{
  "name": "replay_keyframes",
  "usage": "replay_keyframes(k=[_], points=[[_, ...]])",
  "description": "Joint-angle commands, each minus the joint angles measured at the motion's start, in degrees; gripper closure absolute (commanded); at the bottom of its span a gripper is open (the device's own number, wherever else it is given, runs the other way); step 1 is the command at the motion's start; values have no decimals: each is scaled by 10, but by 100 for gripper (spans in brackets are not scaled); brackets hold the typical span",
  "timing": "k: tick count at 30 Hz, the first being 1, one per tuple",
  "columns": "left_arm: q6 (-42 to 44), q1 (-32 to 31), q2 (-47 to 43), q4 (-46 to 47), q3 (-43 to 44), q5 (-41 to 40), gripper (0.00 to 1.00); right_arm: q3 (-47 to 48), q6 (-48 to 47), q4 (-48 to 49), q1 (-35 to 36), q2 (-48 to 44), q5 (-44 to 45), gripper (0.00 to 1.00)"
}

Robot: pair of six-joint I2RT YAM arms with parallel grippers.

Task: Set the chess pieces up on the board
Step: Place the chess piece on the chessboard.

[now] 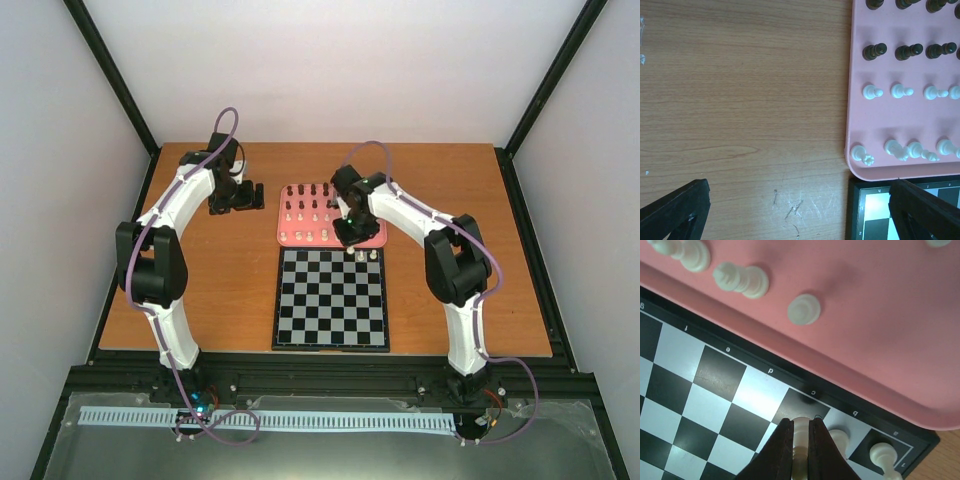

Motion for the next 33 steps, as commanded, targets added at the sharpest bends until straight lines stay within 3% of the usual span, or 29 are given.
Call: replay_keyframes(k=[1, 33], points=[[-3, 1, -8, 1, 3, 6, 0, -14, -5, 6, 9, -19, -3, 97], [-3, 0, -13, 1, 0, 6, 0, -12, -8, 25, 17, 21, 17, 97]])
